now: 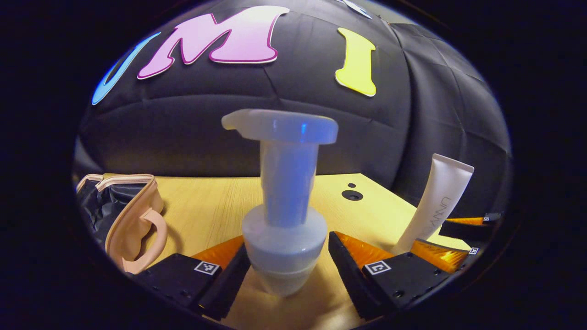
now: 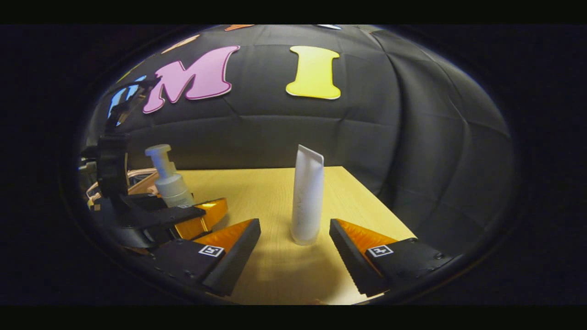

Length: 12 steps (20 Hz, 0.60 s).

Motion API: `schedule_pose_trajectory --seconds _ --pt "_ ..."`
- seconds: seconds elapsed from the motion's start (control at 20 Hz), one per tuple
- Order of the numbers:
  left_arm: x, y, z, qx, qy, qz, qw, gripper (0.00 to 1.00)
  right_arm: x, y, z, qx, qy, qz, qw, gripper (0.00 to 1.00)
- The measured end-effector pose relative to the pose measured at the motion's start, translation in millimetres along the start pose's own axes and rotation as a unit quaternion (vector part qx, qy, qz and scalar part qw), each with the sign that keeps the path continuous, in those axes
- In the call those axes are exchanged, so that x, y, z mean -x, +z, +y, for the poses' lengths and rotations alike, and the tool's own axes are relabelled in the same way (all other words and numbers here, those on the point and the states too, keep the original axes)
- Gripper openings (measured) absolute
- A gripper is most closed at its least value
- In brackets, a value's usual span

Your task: First open the suitcase, pack the skin care products into it, and then close the suitcase.

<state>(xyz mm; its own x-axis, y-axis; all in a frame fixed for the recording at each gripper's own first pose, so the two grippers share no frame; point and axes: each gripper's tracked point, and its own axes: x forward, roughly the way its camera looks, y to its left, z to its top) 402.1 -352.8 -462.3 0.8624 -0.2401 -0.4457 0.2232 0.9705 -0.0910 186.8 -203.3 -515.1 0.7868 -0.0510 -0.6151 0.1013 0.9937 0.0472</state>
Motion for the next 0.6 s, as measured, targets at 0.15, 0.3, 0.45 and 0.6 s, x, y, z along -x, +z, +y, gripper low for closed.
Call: schedule_pose_trajectory --seconds 0.15,0.3,0.45,0.6 --pt "-12.5 0.1 1.3 -0.006 -0.001 0.006 1.0 0.67 -12.2 -1.6 -3.6 -0.017 -0.016 0.003 1.0 0.94" --pt "-6.3 0.6 2.4 -0.001 -0.009 0.007 1.0 0.65 -25.5 -3.6 -1.4 -0.014 -0.019 0.004 1.0 0.97" --pt "2.9 -2.7 9.3 -0.003 -0.006 0.009 1.0 0.65 -40.9 -3.8 0.7 0.004 -0.022 0.008 1.0 0.97" --pt "16.4 -8.4 18.1 -0.007 0.0 0.013 1.0 0.64 -53.7 2.2 -3.5 -0.003 -0.032 0.006 0.999 0.94"
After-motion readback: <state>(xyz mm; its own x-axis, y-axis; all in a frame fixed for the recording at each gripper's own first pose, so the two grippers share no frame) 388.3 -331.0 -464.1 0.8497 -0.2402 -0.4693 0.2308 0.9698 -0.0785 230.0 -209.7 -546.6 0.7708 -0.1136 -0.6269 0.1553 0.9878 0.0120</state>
